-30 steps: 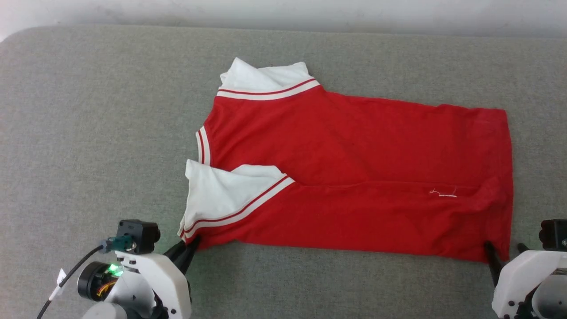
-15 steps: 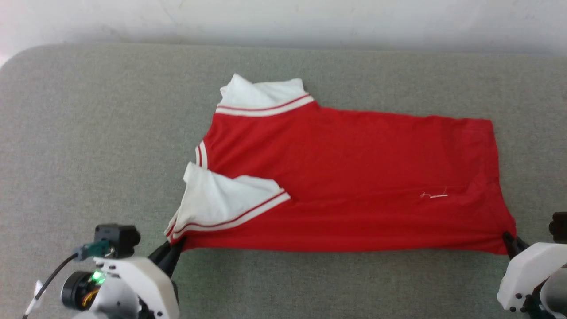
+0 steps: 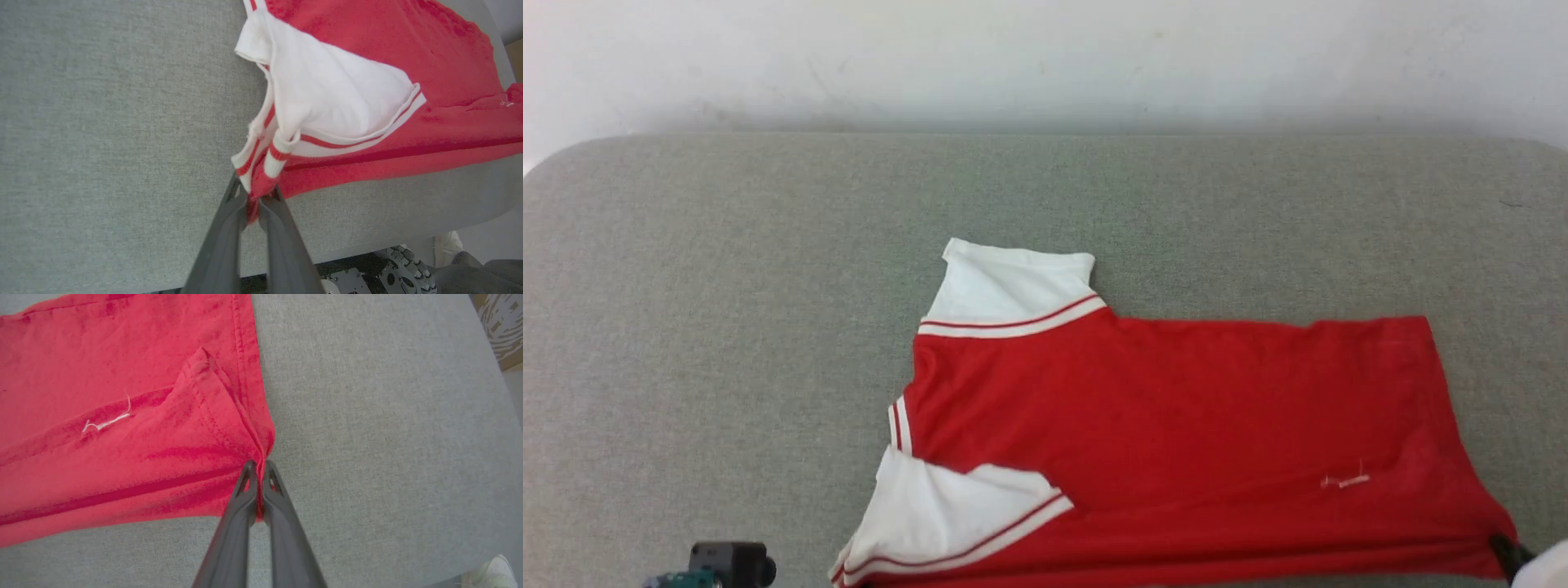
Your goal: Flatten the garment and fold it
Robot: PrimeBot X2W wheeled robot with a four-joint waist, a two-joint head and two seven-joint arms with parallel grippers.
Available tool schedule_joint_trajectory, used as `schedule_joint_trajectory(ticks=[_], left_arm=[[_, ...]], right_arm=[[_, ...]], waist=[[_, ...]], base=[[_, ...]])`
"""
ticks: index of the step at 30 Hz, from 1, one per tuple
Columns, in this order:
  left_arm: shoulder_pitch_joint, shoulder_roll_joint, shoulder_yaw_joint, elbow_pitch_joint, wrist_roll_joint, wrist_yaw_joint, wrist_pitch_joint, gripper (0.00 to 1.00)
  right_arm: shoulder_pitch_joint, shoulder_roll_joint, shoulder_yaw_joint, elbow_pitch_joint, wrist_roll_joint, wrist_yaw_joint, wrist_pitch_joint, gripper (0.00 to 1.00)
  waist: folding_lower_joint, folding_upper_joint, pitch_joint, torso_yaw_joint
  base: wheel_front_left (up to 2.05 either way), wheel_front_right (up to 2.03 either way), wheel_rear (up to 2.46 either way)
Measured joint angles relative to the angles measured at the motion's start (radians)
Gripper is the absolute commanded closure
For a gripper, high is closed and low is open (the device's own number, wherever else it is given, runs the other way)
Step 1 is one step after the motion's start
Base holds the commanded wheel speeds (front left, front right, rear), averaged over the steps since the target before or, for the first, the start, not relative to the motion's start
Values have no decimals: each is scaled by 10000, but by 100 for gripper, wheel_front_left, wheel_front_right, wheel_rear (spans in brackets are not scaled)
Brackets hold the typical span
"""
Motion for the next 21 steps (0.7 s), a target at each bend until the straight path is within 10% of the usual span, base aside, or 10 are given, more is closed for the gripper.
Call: schedule_joint_trajectory(ticks=[8,10,11,12,13,14,21], left_arm=[[38,-366,-36,598,-180,-40,-437,99],[-207,-474,-104,941,-209,-171,-554,55],[-314,-514,-144,1122,-251,-219,-558,48],[-390,-531,-194,1266,-270,-255,-543,6],[-427,-533,-217,1386,-276,-282,-545,0],[-461,-535,-219,1490,-276,-309,-552,0],[-546,-585,125,1402,-516,-322,-957,0]], right_arm=[[275,-2,136,556,17,0,-370,100],[193,-10,188,863,0,-2,-569,98],[147,-12,247,968,0,-2,-608,84],[94,-10,299,1058,2,-2,-644,66],[56,-10,351,1112,2,-4,-708,51],[46,-13,389,1145,-2,-4,-744,0],[-39,-13,318,1129,355,-12,-903,0]], waist=[[2,0,83,138],[1,0,78,162],[2,0,69,168],[2,0,59,170],[1,0,55,171],[1,0,57,171],[2,0,138,135]], base=[[0,0,0],[0,0,0],[0,0,0],[0,0,0],[0,0,0],[0,0,0],[0,0,0]])
